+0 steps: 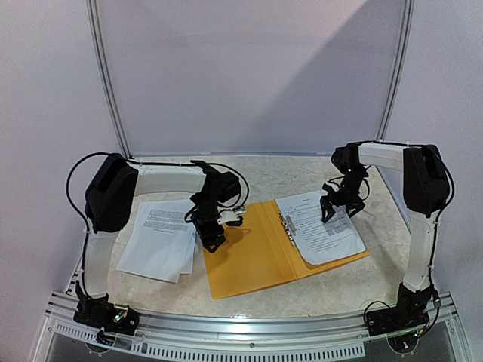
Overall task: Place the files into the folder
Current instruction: Place the file in the spring clip on the folder, then pick up the file from the center of the board.
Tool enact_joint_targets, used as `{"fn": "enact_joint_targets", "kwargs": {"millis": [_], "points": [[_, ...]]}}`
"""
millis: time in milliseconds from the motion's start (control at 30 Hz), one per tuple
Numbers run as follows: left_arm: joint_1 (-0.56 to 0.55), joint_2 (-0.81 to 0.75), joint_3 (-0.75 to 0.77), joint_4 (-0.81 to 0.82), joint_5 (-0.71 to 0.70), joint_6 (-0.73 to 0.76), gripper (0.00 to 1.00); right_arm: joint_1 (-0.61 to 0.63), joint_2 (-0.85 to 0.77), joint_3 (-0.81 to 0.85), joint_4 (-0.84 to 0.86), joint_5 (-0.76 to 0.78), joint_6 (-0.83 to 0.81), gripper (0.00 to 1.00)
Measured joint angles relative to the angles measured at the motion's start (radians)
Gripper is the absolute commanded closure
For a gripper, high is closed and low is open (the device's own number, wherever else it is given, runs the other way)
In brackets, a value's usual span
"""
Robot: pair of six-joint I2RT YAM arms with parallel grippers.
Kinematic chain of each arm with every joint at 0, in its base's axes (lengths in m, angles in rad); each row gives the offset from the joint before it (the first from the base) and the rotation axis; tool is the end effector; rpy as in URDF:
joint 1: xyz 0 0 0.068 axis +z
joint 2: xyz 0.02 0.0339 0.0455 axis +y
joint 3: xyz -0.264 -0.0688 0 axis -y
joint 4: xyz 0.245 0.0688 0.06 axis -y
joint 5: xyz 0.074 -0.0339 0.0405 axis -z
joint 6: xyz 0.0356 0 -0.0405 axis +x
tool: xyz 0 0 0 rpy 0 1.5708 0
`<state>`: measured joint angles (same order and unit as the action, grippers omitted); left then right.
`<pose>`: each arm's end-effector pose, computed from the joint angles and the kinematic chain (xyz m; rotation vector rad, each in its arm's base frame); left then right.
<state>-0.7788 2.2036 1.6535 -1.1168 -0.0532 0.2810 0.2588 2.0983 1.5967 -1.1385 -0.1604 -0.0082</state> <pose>0.2902 -0.2837 0.1404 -1.5497 -2.6379 -0.1151 0.3746 0.1051 0.1675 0.3968 -3.0184 -0.2296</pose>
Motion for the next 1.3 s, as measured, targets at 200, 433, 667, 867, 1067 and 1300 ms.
{"fn": "enact_joint_targets", "kwargs": {"millis": [200, 433, 667, 867, 1067, 1300], "points": [[-0.001, 0.002, 0.003, -0.004, -0.001, 0.000, 0.20, 0.000, 0.022, 0.024, 0.000, 0.072, 0.003, 0.01], [-0.003, 0.003, 0.008, -0.009, -0.002, 0.008, 0.20, 0.000, 0.040, 0.060, -0.003, 0.180, 0.024, 0.01], [-0.010, -0.002, 0.023, -0.023, 0.003, 0.055, 0.19, 0.026, -0.085, 0.086, 0.030, 0.222, 0.036, 0.01], [-0.003, -0.159, 0.026, -0.073, 0.098, 0.119, 0.18, 0.150, -0.264, 0.132, 0.136, 0.174, 0.085, 0.04], [0.066, -0.488, -0.066, -0.081, 0.205, 0.159, 0.17, 0.317, -0.357, 0.041, 0.456, -0.005, 0.286, 0.11], [0.467, -0.559, -0.262, -0.013, 0.212, 0.076, 0.21, 0.571, -0.177, 0.121, 0.768, -0.126, 0.556, 0.18]]}}
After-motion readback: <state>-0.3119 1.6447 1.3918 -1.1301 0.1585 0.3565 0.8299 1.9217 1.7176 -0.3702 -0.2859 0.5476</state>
